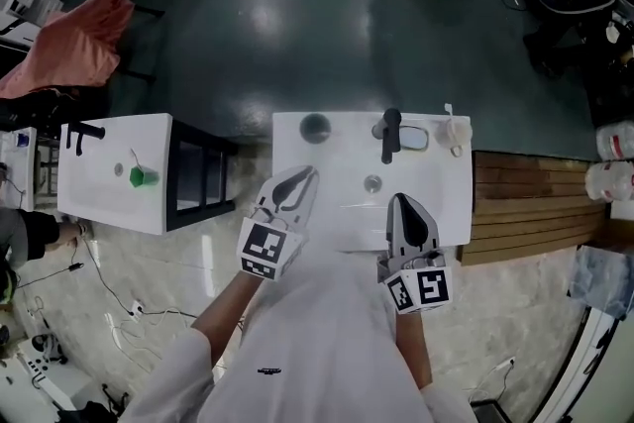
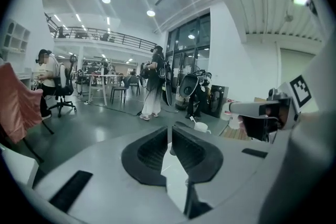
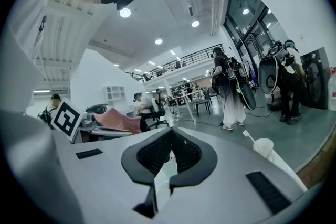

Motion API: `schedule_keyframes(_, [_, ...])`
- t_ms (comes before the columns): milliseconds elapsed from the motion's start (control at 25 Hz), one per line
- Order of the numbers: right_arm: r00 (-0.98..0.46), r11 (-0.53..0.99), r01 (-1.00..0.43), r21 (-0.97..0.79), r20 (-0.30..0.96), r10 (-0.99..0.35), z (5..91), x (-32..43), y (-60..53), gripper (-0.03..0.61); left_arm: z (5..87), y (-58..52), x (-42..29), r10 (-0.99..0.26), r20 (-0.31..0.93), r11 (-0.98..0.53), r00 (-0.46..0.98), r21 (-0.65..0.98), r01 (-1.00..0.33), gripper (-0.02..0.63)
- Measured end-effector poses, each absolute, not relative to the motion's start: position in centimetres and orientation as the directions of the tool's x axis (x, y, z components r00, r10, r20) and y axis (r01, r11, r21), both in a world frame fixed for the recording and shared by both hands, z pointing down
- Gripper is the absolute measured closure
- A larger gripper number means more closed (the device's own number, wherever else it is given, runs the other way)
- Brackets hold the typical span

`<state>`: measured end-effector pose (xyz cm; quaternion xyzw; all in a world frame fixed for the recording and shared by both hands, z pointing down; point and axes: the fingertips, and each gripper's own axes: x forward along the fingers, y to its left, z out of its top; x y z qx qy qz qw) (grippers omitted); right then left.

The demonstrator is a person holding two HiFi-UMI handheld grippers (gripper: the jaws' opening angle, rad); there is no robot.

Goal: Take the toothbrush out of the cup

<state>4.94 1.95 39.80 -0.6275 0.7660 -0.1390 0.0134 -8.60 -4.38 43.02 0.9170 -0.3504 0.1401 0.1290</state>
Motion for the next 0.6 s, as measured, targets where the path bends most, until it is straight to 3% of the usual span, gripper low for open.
schedule_keyframes(600, [-0.259, 0.206, -0.95, -0.236, 0.222, -0.94, 41.5, 4.6, -0.8, 0.578, 47.8, -7.9, -6.1, -0.517, 0.455, -0.798, 0.725, 0.05, -0.601, 0.607])
